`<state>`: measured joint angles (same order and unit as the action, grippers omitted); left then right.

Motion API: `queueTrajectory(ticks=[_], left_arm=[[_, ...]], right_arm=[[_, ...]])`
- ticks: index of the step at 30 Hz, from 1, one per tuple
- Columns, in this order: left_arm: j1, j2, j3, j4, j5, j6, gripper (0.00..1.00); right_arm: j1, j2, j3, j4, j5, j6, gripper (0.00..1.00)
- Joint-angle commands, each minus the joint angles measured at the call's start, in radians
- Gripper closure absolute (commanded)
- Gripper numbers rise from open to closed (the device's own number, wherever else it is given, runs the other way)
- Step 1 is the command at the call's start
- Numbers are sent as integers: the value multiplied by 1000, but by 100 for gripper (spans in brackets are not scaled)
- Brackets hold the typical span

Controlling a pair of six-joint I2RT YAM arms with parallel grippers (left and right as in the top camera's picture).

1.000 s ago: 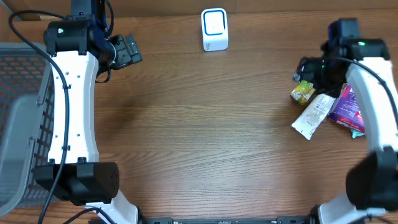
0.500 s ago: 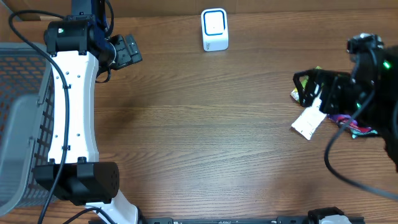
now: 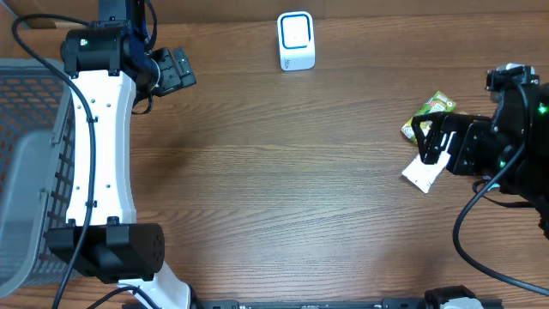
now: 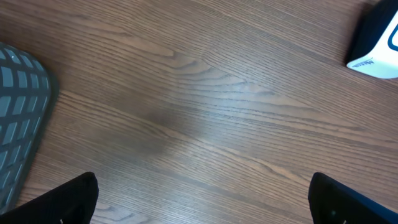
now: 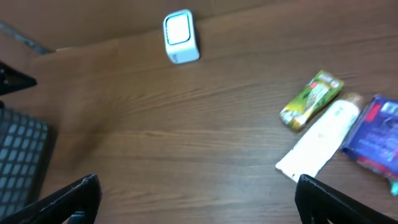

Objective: Scan the item barcode
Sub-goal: 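Carry the tube right and release it beside the snack bar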

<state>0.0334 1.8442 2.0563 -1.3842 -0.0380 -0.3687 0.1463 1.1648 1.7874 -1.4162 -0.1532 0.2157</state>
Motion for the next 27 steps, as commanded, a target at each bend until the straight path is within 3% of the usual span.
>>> queueTrajectory(ticks=[1, 4, 8, 14, 19, 23, 27], left_arm=[[-1, 3, 22, 0, -3, -21, 0], [-1, 3, 22, 0, -3, -21, 0], [-1, 3, 22, 0, -3, -21, 0], [-1, 3, 22, 0, -3, -21, 0], [-1, 3, 22, 0, -3, -21, 1], [-1, 3, 22, 0, -3, -21, 0], [-1, 3, 22, 0, -3, -21, 1]], right_arm=[[3, -22, -19, 87, 72, -8, 0], [3, -69, -100, 240, 126, -8, 0], [-3, -204, -360, 497, 206, -10, 0], [-8, -455, -867, 954, 162, -149, 0], [-8, -667, -1258, 1268, 162, -149, 0], [-8, -814, -1500, 1434, 162, -149, 0], [-8, -918, -1640, 1484, 163, -145, 0]])
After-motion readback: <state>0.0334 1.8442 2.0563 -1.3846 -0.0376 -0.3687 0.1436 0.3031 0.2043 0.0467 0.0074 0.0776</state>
